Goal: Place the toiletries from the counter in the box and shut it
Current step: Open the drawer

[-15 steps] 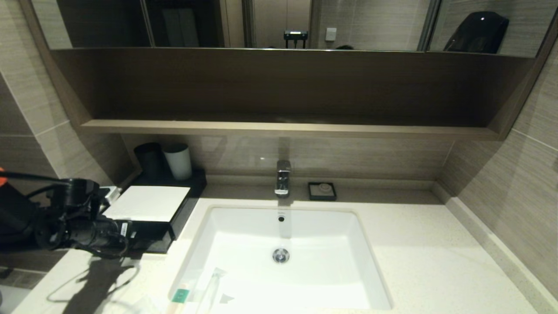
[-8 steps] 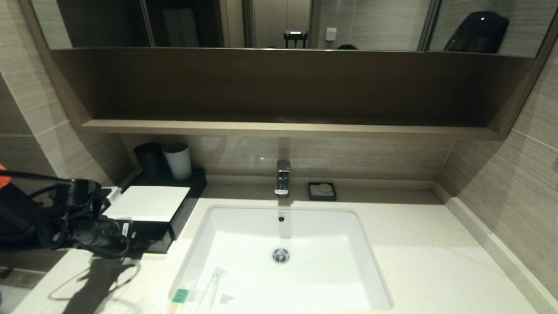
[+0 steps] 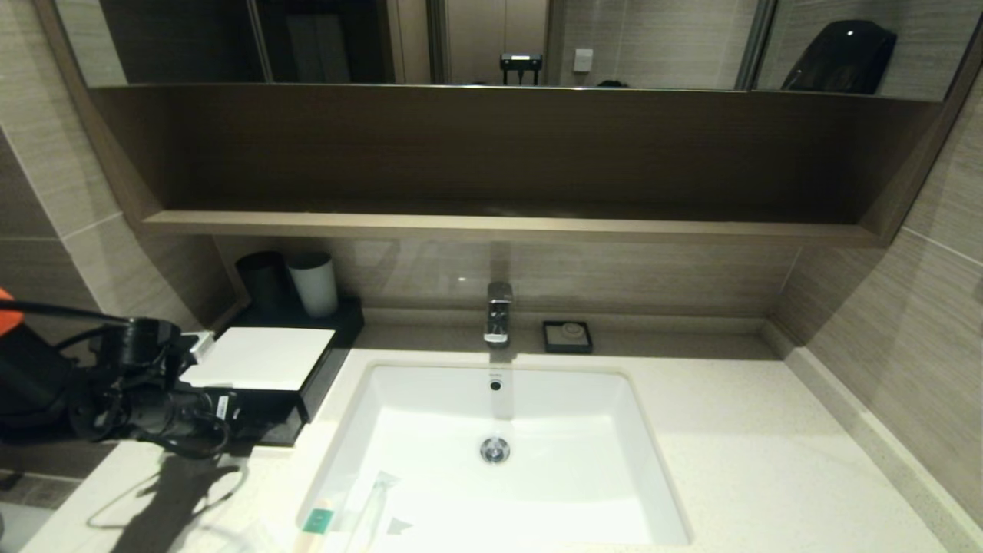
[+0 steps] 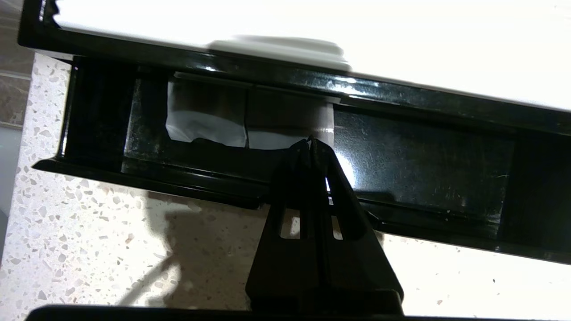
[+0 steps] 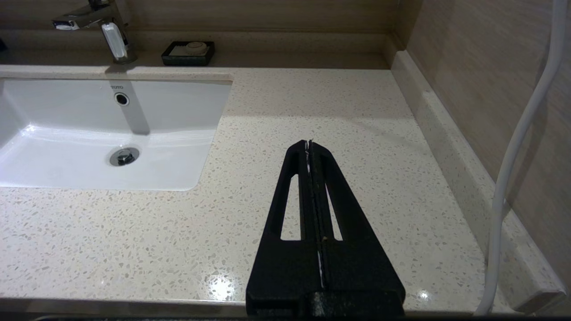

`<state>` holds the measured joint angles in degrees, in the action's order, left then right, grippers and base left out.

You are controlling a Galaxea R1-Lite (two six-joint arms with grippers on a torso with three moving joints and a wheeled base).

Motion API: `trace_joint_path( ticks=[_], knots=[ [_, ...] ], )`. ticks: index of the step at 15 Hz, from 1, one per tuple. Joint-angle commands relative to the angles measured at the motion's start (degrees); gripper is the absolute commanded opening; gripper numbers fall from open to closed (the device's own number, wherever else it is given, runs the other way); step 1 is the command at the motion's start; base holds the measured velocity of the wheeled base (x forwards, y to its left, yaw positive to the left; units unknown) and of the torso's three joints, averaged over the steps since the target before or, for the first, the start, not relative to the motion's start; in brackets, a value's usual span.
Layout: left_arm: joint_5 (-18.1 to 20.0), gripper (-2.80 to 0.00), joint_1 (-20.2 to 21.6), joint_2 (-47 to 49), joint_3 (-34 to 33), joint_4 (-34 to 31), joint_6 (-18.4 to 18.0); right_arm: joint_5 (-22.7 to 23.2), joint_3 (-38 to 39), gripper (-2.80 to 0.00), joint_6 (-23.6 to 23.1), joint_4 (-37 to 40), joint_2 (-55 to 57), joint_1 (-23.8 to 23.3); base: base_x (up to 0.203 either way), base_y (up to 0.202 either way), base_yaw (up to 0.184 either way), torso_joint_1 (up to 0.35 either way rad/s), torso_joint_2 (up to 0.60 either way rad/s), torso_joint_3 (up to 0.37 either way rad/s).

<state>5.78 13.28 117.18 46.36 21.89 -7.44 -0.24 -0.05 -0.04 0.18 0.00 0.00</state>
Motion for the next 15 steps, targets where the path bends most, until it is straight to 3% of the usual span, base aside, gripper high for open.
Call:
trace_joint_path(
  ticks=[1, 15],
  knots=[
    [0.0, -2.8, -0.1, 0.1, -0.2, 0.2, -0.1, 0.0, 0.0, -2.8, 0.0, 0.0, 0.0, 0.0, 0.0, 0.0, 0.0, 0.0, 0.0, 0.0],
    [-0.1, -2.8, -0.3, -0.6, -0.8, -2.6, -0.5, 0.0, 0.0, -2.8, 0.0, 0.0, 0.0, 0.0, 0.0, 0.0, 0.0, 0.0, 0.0, 0.0]
  ],
)
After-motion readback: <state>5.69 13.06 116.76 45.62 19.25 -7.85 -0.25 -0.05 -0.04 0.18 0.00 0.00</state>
